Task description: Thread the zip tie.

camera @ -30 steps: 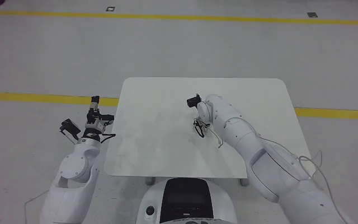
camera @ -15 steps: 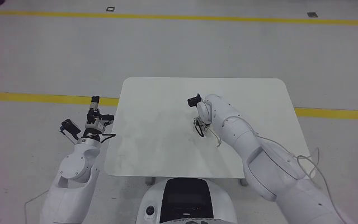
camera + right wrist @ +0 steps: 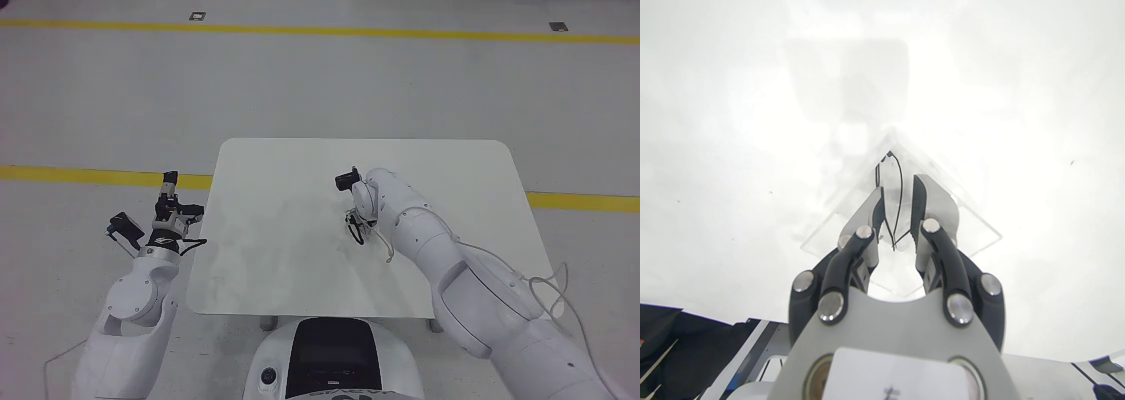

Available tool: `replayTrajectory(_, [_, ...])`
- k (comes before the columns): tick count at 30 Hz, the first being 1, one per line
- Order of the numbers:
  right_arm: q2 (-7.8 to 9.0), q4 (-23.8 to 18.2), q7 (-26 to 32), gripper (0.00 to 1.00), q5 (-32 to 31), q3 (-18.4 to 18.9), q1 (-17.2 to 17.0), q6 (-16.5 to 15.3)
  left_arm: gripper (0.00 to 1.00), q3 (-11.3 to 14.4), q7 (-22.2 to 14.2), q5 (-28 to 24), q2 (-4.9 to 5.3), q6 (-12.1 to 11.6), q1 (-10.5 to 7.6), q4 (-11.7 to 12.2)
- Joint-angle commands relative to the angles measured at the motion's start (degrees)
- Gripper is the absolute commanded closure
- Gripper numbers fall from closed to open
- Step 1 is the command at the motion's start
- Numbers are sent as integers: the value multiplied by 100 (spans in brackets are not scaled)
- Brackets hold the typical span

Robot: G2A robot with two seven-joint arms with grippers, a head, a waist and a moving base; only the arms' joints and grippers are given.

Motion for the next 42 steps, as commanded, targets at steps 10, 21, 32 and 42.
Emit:
replayTrajectory(10, [-34, 91, -41, 79, -59, 51, 17, 43, 0, 0, 0, 0, 0, 0, 0, 0])
replayTrajectory(21, [-114, 160, -36, 87, -148, 54, 7, 141, 0, 0, 0, 0, 0, 0, 0, 0])
replayTrajectory(32, [-127, 173, -115, 100, -170, 132, 56, 100, 0, 0, 0, 0, 0, 0, 0, 0])
replayTrajectory(42, [-57, -8, -181, 100, -261, 229, 17, 163, 0, 0, 0, 0, 0, 0, 0, 0])
